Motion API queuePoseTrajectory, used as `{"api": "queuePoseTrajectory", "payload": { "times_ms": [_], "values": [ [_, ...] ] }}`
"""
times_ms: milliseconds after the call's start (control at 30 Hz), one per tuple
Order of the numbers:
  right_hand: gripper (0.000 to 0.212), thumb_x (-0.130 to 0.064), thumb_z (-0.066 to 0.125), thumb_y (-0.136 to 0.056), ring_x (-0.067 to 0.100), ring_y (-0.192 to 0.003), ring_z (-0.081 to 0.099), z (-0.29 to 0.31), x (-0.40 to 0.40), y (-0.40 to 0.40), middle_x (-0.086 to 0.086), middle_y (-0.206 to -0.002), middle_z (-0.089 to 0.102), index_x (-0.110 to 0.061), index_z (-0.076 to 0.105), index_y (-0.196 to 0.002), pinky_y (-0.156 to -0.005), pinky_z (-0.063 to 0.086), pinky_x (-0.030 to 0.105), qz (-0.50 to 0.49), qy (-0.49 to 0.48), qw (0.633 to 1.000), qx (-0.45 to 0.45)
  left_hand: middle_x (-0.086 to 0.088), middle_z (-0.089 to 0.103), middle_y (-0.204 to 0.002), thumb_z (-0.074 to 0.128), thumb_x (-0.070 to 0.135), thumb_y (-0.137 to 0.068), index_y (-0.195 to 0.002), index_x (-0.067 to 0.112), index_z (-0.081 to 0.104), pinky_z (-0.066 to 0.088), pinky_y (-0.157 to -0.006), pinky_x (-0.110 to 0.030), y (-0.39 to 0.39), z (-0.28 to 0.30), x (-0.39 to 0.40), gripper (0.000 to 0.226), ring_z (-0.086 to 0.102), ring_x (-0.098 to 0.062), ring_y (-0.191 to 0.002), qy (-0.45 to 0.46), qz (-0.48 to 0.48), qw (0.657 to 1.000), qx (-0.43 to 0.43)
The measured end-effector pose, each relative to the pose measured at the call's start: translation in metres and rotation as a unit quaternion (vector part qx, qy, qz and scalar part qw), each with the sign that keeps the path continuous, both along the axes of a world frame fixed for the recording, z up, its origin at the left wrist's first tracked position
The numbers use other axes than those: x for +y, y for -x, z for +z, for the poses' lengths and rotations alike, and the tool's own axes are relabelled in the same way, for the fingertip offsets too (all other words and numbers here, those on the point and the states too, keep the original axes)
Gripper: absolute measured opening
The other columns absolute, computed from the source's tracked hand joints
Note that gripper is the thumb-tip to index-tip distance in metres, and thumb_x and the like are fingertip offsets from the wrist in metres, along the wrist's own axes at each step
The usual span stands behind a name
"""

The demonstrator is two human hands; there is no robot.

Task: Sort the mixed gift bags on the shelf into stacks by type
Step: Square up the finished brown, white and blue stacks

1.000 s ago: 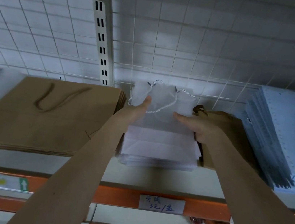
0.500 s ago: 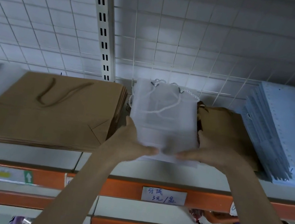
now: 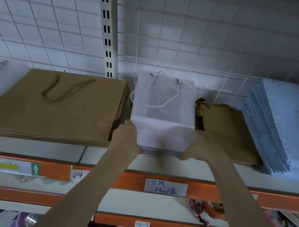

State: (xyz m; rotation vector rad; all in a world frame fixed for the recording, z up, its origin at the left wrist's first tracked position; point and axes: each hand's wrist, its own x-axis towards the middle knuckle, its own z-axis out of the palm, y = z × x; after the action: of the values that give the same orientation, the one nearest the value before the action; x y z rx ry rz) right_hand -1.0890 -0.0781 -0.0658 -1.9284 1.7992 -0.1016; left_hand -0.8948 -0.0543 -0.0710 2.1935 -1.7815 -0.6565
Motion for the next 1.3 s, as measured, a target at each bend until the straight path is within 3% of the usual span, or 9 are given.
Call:
{"api": "queuePoseTrajectory", "payload": {
  "times_ms": [100,267,400,500,633,833,933,1067,1300],
  "values": [
    [0.047,-0.023,0.082,-0.067,0.018,-0.076,0.053,0.004,0.003,0.001,0.003,-0.084,0.055,-0.003,0.057,-0.102,-0.049,0.034,0.017,-0.006,0.015,1.000,0.017,-0.016,0.057,-0.112,0.082,0.028,-0.068,-0.114,-0.004,0.047,0.047,-0.077,-0.028,-0.003,0.003,0.001,0.066,0.058,-0.026,-0.103,-0.001,-0.013,1.000,-0.019],
    [0.043,-0.028,0.080,-0.070,0.009,-0.055,0.043,0.006,0.010,0.004,-0.002,-0.064,0.044,-0.015,0.040,-0.065,-0.046,0.028,0.017,-0.024,0.015,0.999,0.022,-0.016,0.053,-0.118,0.084,0.020,-0.065,-0.121,-0.003,0.040,0.045,-0.080,-0.029,-0.005,-0.001,0.003,0.075,0.054,-0.028,-0.108,0.005,0.008,0.999,0.047],
    [0.028,-0.015,0.075,-0.074,0.008,-0.059,0.042,0.008,0.010,0.005,-0.001,-0.069,0.043,-0.006,0.052,-0.086,-0.047,0.031,0.017,-0.006,-0.012,1.000,0.007,-0.016,0.045,-0.126,0.081,0.011,-0.068,-0.128,-0.001,0.032,0.043,-0.090,-0.032,0.000,-0.007,0.008,0.078,0.047,-0.029,-0.115,-0.002,0.010,0.996,0.087],
    [0.029,-0.010,0.075,-0.073,0.009,-0.059,0.042,0.007,0.008,0.003,0.002,-0.073,0.047,-0.003,0.052,-0.089,-0.047,0.030,0.017,0.004,-0.025,1.000,0.002,-0.016,0.053,-0.119,0.080,0.009,-0.070,-0.121,-0.001,0.037,0.048,-0.085,-0.031,0.002,-0.009,0.010,0.067,0.054,-0.029,-0.108,0.039,0.016,0.995,0.088],
    [0.040,-0.012,0.078,-0.070,0.018,-0.079,0.053,0.004,0.005,0.005,0.009,-0.093,0.057,0.000,0.059,-0.103,-0.053,0.036,0.018,-0.011,-0.012,1.000,-0.016,-0.016,0.059,-0.114,0.080,0.013,-0.071,-0.115,0.000,0.047,0.050,-0.078,-0.031,0.001,-0.014,0.010,0.057,0.058,-0.030,-0.104,0.101,0.027,0.993,0.047],
    [0.041,-0.013,0.077,-0.072,0.019,-0.079,0.052,-0.002,0.007,0.005,0.009,-0.089,0.055,0.003,0.057,-0.103,-0.052,0.038,0.018,-0.046,0.031,0.998,-0.032,-0.017,0.056,-0.117,0.077,0.013,-0.074,-0.118,-0.001,0.044,0.050,-0.082,-0.033,0.001,-0.013,0.007,0.057,0.057,-0.031,-0.107,0.075,0.021,0.996,0.042],
    [0.035,-0.011,0.072,-0.077,0.021,-0.081,0.054,-0.007,0.007,0.005,0.015,-0.100,0.060,0.003,0.056,-0.105,-0.061,0.044,0.024,-0.050,0.050,0.997,-0.032,-0.018,0.054,-0.120,0.073,0.010,-0.078,-0.135,-0.001,0.028,0.049,-0.085,-0.032,0.004,-0.012,0.006,0.073,0.057,-0.030,-0.108,0.064,0.020,0.997,0.034],
    [0.028,-0.004,0.067,-0.079,0.029,-0.090,0.062,-0.010,0.005,0.004,0.019,-0.103,0.062,0.005,0.056,-0.103,-0.064,0.051,0.031,-0.048,0.065,0.996,-0.027,-0.018,0.058,-0.113,0.064,0.001,-0.083,-0.144,0.001,-0.016,0.044,-0.073,-0.022,0.005,-0.011,0.004,0.101,0.054,-0.019,-0.083,0.070,0.016,0.997,0.029],
    [0.040,-0.010,0.075,-0.074,0.019,-0.082,0.052,-0.009,0.002,0.006,0.009,-0.096,0.056,0.000,0.053,-0.106,-0.064,0.043,0.024,-0.056,0.064,0.994,-0.071,-0.020,0.056,-0.115,0.063,-0.004,-0.080,-0.144,-0.001,0.011,0.052,-0.083,-0.034,0.005,-0.016,0.000,0.082,0.059,-0.030,-0.101,0.092,0.043,0.993,0.053]
  ]
}}
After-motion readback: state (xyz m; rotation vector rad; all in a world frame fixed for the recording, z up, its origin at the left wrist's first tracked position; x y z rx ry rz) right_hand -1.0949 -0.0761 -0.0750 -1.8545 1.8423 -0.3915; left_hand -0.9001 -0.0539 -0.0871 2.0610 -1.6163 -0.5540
